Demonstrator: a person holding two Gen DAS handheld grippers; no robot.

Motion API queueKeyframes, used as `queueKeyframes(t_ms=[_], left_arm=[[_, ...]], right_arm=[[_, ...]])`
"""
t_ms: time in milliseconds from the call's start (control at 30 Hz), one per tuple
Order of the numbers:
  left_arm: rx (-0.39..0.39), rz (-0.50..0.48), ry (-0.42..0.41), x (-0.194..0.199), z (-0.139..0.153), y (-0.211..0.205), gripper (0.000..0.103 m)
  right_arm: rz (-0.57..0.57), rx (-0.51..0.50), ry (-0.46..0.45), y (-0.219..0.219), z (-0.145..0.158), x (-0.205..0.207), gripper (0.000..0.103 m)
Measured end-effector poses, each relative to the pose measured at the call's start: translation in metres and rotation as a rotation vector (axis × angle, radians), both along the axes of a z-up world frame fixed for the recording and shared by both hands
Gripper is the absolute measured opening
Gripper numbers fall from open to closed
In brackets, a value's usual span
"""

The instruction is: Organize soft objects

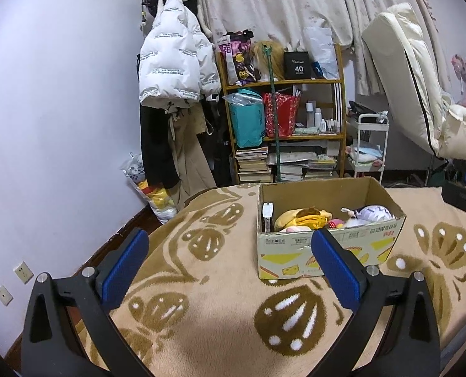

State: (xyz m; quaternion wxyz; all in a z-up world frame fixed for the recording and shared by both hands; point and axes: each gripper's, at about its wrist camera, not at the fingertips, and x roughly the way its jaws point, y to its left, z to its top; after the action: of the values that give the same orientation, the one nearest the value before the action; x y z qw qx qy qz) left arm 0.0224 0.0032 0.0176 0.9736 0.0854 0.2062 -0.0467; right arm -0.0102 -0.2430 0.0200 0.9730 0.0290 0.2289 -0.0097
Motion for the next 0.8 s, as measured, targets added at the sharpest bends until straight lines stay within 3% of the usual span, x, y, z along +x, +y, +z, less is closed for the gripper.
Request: queueKeyframes(t_ms=[800], left_arm=[[0.023, -0.002, -0.009, -0.0027, -0.0058, -0.0049, 0.102]], right_arm=[[0.001, -0.001, 0.010, -0.0012, -0.0029, 0.0027, 0.103]])
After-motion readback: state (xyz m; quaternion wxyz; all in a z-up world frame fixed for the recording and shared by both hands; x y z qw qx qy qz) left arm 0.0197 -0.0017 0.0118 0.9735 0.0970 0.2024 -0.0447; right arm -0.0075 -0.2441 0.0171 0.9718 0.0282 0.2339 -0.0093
